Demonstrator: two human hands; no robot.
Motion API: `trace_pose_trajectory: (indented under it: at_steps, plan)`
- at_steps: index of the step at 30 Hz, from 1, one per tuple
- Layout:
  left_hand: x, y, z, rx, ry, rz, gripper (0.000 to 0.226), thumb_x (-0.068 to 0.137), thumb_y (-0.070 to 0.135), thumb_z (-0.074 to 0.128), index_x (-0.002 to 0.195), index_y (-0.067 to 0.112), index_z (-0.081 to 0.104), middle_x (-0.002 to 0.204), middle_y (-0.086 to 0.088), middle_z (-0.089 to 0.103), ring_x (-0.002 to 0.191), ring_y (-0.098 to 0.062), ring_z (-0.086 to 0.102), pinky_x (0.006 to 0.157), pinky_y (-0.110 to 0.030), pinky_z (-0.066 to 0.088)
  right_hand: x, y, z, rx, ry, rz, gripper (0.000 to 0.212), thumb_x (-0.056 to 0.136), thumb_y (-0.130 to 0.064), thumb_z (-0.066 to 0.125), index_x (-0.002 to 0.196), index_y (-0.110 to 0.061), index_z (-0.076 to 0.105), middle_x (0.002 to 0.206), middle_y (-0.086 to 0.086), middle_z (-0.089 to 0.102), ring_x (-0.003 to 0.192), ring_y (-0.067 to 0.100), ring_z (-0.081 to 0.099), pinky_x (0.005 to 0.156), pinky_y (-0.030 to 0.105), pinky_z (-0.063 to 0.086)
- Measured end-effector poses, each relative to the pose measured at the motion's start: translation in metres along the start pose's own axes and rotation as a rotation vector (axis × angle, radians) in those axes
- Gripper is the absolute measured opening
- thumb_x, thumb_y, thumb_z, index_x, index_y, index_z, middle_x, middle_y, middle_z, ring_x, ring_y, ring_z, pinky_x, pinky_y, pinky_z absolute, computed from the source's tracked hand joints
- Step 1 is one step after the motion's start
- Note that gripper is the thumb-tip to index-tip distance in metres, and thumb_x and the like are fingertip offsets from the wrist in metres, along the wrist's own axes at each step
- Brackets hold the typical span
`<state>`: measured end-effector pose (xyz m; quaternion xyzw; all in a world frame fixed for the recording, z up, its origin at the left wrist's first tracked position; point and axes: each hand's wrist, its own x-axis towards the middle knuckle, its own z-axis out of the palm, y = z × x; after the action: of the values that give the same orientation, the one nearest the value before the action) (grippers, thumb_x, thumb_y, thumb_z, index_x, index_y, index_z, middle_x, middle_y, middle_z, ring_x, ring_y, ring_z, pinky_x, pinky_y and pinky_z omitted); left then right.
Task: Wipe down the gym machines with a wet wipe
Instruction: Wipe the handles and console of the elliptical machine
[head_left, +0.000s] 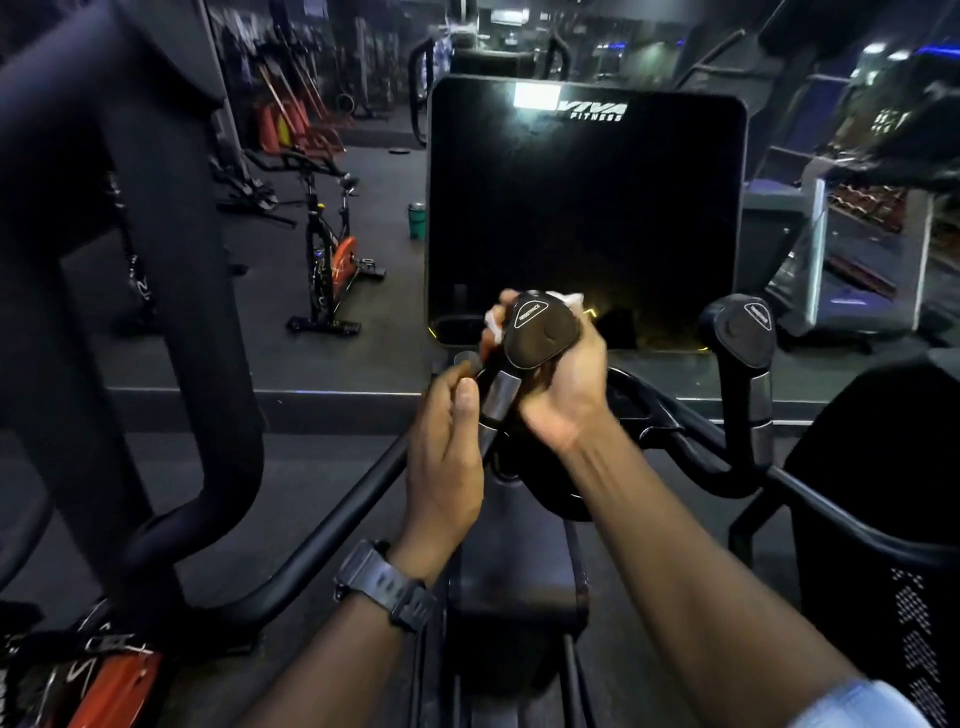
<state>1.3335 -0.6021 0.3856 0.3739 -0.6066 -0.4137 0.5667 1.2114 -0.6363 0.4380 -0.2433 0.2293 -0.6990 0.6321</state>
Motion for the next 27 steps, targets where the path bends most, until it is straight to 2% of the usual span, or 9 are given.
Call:
trace_pose_trajectory:
  at_steps: [4,6,10,13,16,18,21,23,27]
  plan:
    - [0.015,0.022,0.010,-0.025,-0.117,0.016,0.051,0.103,0.051,0.029,0.127,0.022,0.063,0.117,0.011,0.069,0.113,0.001,0.061,0.096,-0.023,0.047,-0.007,-0.010,0.001,-0.117,0.096,-0.252,0.053,0.104,-0.045,0.033,0.124,-0.005,0.061,0.110,0.011,0.068,0.104,0.029,0.062,0.097,0.039,0.047]
    - [0.024,0.030,0.011,-0.017,-0.157,0.005,0.055,0.102,0.054,0.025,0.126,0.024,0.064,0.120,0.012,0.069,0.116,0.003,0.059,0.101,-0.025,0.046,-0.018,0.004,-0.002,-0.290,0.180,-0.366,0.043,0.106,-0.038,0.035,0.129,-0.012,0.059,0.116,0.007,0.068,0.106,0.023,0.061,0.091,0.029,0.049]
    - [0.037,0.024,0.009,-0.014,-0.183,-0.119,0.082,0.091,0.082,0.020,0.133,0.026,0.064,0.132,0.006,0.066,0.127,-0.008,0.058,0.111,-0.042,0.044,-0.012,-0.010,0.012,-1.087,0.278,-0.724,0.037,0.105,-0.029,0.035,0.123,-0.013,0.063,0.121,-0.003,0.066,0.110,0.003,0.061,0.090,0.020,0.046]
    - [0.039,0.028,0.004,-0.177,-0.199,-0.232,0.084,0.086,0.089,0.024,0.131,0.031,0.065,0.130,-0.001,0.069,0.126,-0.019,0.062,0.109,-0.053,0.045,-0.015,-0.008,0.009,-1.852,0.028,-1.073,0.042,0.101,-0.034,0.034,0.127,-0.017,0.063,0.125,-0.002,0.064,0.126,0.012,0.051,0.108,0.038,0.036]
    - [0.035,0.038,-0.002,-0.365,-0.244,-0.337,0.084,0.091,0.082,0.024,0.128,0.021,0.068,0.124,-0.006,0.072,0.120,-0.020,0.067,0.109,-0.048,0.046,-0.031,0.010,-0.027,-2.294,-0.311,-1.177,0.054,0.099,-0.035,0.038,0.147,-0.011,0.043,0.153,0.005,0.041,0.148,0.021,0.026,0.119,0.052,0.021]
    - [0.035,0.039,-0.005,-0.364,-0.267,-0.339,0.089,0.093,0.080,0.019,0.122,0.015,0.071,0.119,-0.007,0.074,0.116,-0.018,0.068,0.104,-0.038,0.049,-0.033,-0.001,-0.048,-2.402,-0.374,-1.248,0.062,0.096,-0.032,0.044,0.152,-0.009,0.031,0.160,0.007,0.027,0.150,0.023,0.018,0.120,0.051,0.018]
    - [0.033,0.042,-0.004,-0.323,-0.250,-0.332,0.082,0.096,0.071,0.012,0.108,0.020,0.074,0.106,0.003,0.078,0.102,-0.005,0.072,0.080,-0.016,0.053,-0.018,-0.027,-0.024,-2.257,-0.023,-1.149,0.059,0.103,-0.036,0.027,0.152,-0.003,0.028,0.160,0.013,0.025,0.150,0.025,0.021,0.120,0.051,0.019]
    - [0.033,0.042,-0.003,-0.323,-0.248,-0.333,0.081,0.096,0.071,0.012,0.110,0.020,0.073,0.106,0.003,0.078,0.102,-0.005,0.072,0.082,-0.017,0.053,-0.015,-0.023,-0.001,-2.198,0.113,-1.030,0.064,0.104,-0.041,0.016,0.151,0.000,0.029,0.159,0.017,0.026,0.149,0.026,0.022,0.122,0.047,0.016]
    - [0.032,0.043,-0.007,-0.360,-0.281,-0.339,0.089,0.090,0.080,0.014,0.122,0.019,0.071,0.118,-0.004,0.075,0.115,-0.014,0.069,0.103,-0.036,0.049,-0.038,-0.003,-0.033,-2.476,-0.204,-1.106,0.066,0.099,-0.036,0.039,0.152,0.001,0.026,0.161,0.019,0.018,0.151,0.032,0.013,0.120,0.052,0.019]
